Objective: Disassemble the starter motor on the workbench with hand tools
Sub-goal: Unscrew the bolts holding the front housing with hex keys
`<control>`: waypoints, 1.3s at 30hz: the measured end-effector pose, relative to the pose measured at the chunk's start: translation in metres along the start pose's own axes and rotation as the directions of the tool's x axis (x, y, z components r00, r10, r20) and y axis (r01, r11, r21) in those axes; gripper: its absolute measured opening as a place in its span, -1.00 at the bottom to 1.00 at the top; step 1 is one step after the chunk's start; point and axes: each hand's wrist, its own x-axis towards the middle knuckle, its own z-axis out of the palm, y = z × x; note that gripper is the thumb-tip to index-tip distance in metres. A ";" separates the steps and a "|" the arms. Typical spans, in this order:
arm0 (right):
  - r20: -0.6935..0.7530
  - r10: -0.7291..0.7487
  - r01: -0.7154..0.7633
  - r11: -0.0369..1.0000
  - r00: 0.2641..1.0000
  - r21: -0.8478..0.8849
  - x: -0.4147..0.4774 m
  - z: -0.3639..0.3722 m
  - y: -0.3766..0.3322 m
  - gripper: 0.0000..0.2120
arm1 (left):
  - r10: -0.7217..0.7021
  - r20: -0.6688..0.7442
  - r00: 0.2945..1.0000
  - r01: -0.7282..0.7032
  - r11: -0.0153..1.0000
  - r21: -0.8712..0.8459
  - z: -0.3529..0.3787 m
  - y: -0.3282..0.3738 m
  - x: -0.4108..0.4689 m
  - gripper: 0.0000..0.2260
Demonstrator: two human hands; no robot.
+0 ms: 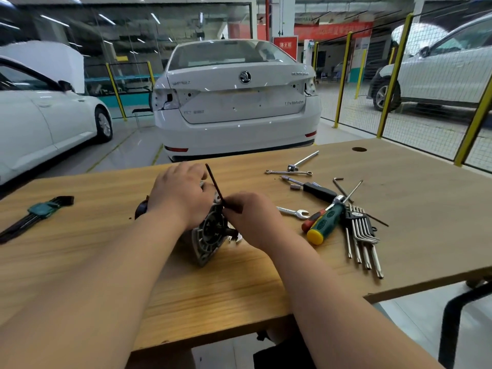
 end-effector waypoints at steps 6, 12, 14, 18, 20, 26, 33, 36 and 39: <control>-0.022 0.006 -0.006 1.000 1.000 -0.021 0.003 0.001 -0.001 -0.90 | -0.003 -0.151 0.989 -0.033 0.971 -0.236 0.008 -0.007 -0.007 -0.66; 0.045 -0.165 0.170 0.974 0.985 -0.149 0.005 -0.008 -0.004 -0.99 | -0.055 -0.235 0.971 -0.048 0.911 -0.409 0.015 -0.007 -0.010 -0.65; 0.103 -0.245 0.263 0.934 0.964 -0.241 0.006 -0.012 -0.004 -0.96 | -0.048 -0.257 0.965 -0.069 0.902 -0.427 0.016 -0.008 -0.009 -0.66; 0.143 -0.304 0.333 0.904 0.942 -0.269 0.005 -0.014 -0.002 -0.95 | -0.048 -0.283 0.958 -0.088 0.889 -0.449 0.017 -0.009 -0.010 -0.66; 0.125 -0.319 0.341 0.904 0.939 -0.259 0.004 -0.014 -0.001 -0.95 | -0.052 -0.280 0.959 -0.084 0.888 -0.451 0.018 -0.009 -0.010 -0.65; 0.279 -0.381 0.464 0.808 0.882 -0.363 0.014 -0.021 -0.010 -0.93 | -0.048 -0.270 0.962 -0.083 0.887 -0.455 0.017 -0.009 -0.011 -0.65; 0.384 -0.366 0.514 0.749 0.847 -0.419 0.019 -0.027 -0.017 -0.94 | -0.042 -0.288 0.957 -0.106 0.872 -0.478 0.018 -0.009 -0.012 -0.66; 0.286 -0.376 0.463 0.808 0.882 -0.365 0.018 -0.039 -0.027 -0.87 | -0.052 -0.278 0.959 -0.094 0.869 -0.486 0.019 -0.009 -0.012 -0.67; 0.072 -0.173 0.177 0.983 0.982 -0.043 0.024 -0.054 -0.023 -0.82 | -0.066 -0.268 0.961 -0.078 0.867 -0.492 0.019 -0.007 -0.011 -0.67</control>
